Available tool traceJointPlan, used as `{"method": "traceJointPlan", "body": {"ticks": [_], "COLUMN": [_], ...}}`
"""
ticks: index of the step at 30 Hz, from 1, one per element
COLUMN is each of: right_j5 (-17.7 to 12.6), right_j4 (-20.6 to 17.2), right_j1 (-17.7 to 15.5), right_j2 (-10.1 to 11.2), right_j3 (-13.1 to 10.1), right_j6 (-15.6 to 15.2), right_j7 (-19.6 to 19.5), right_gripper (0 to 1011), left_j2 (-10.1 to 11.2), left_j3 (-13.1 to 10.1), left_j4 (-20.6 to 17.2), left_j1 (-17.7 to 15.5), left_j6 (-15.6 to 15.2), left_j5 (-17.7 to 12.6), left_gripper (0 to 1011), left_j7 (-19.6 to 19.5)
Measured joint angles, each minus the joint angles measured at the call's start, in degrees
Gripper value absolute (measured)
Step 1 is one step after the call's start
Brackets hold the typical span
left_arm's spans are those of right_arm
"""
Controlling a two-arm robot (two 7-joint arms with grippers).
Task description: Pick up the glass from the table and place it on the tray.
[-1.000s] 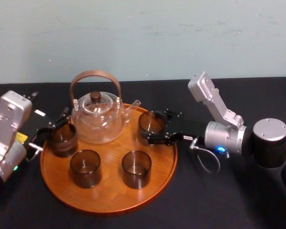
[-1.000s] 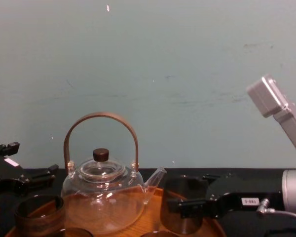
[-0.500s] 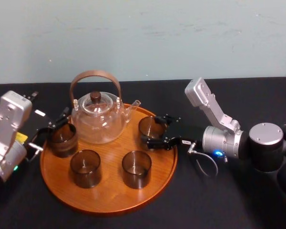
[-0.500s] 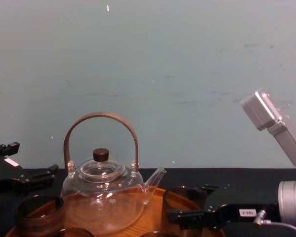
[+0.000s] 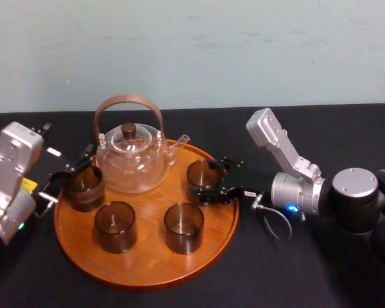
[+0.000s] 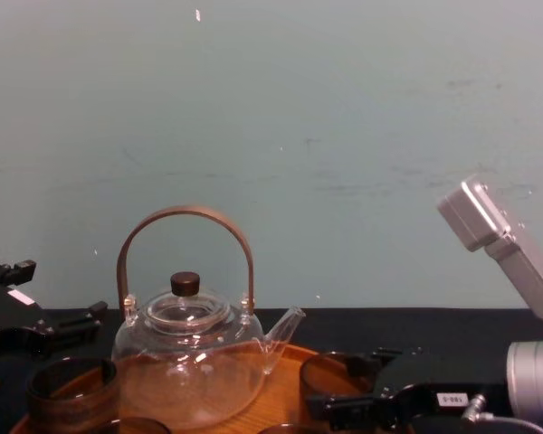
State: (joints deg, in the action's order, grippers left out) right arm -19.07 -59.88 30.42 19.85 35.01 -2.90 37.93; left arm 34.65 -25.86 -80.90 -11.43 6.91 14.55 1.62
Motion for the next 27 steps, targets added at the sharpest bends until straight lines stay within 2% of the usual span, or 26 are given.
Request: {"method": "traceJointPlan", "body": {"ticks": [13, 19, 27], "right_j5": [0.45, 0.50, 0.47], "right_j4": [0.02, 0.06, 0.06], "right_j1": [-0.06, -0.08, -0.08], "right_j2": [-0.09, -0.06, -0.04], "right_j3": [0.00, 0.01, 0.00], "right_j6": [-0.01, -0.10, -0.11], "right_j7": [-0.26, -0.23, -0.21], "right_gripper": [903, 1002, 1002], "left_j2": [0.00, 0.00, 0.00], "left_j3": [0.00, 0.00, 0.00], "left_j4": [0.00, 0.00, 0.00], "left_j1": [0.00, 0.00, 0.00], "left_j6": [0.00, 0.00, 0.00], "left_j5": [0.00, 0.00, 0.00], "left_gripper": [1001, 1002, 1002], "left_j7": [0.00, 0.00, 0.00]}}
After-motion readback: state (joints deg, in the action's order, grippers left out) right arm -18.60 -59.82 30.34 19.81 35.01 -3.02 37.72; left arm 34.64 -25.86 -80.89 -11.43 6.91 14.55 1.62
